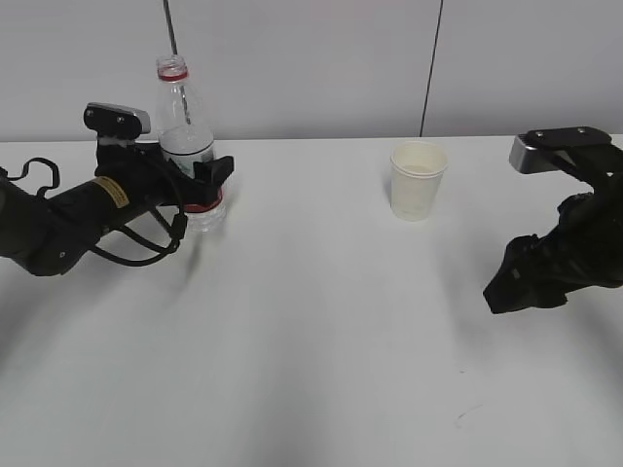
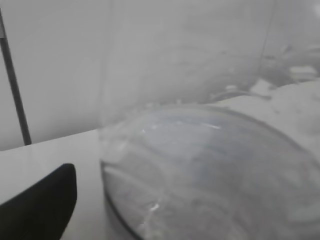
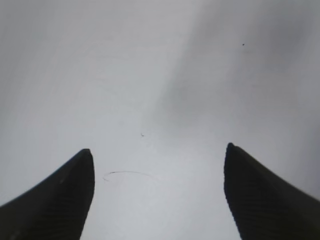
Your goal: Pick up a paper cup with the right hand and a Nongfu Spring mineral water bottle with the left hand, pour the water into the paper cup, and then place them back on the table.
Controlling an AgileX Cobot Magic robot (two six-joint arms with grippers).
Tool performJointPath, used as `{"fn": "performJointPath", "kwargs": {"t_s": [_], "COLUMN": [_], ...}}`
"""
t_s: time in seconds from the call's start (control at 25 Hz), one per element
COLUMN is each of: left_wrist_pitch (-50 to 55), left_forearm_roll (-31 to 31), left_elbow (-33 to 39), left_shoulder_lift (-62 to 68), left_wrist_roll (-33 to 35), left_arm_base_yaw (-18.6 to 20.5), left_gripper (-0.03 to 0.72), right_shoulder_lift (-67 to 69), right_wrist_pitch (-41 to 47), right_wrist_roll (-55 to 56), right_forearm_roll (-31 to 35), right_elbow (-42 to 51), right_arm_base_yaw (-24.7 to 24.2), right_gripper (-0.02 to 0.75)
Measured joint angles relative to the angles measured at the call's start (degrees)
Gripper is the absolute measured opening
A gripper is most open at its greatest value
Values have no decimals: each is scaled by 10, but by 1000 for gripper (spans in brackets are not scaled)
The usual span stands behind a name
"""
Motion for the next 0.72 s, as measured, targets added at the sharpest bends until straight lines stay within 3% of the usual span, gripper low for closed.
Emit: {"fn": "performJointPath", "kwargs": {"t_s": [0.32,0.72], "left_wrist_pitch": [0,-27], "left_forearm_roll": [9,-8], "left_elbow": [36,184], "left_shoulder_lift": [-8,-83], "left_wrist_roll": [-1,-1], "left_arm_base_yaw": [0,0], "left_gripper": [629,615], "right_shoulder_lift": [0,0], "right_wrist_pitch": [-2,-3], "right_wrist_roll": [-5,-7], "right_forearm_roll": [0,0], "right_elbow": [0,0], "right_arm_base_yaw": [0,0], "right_gripper": [593,592]}}
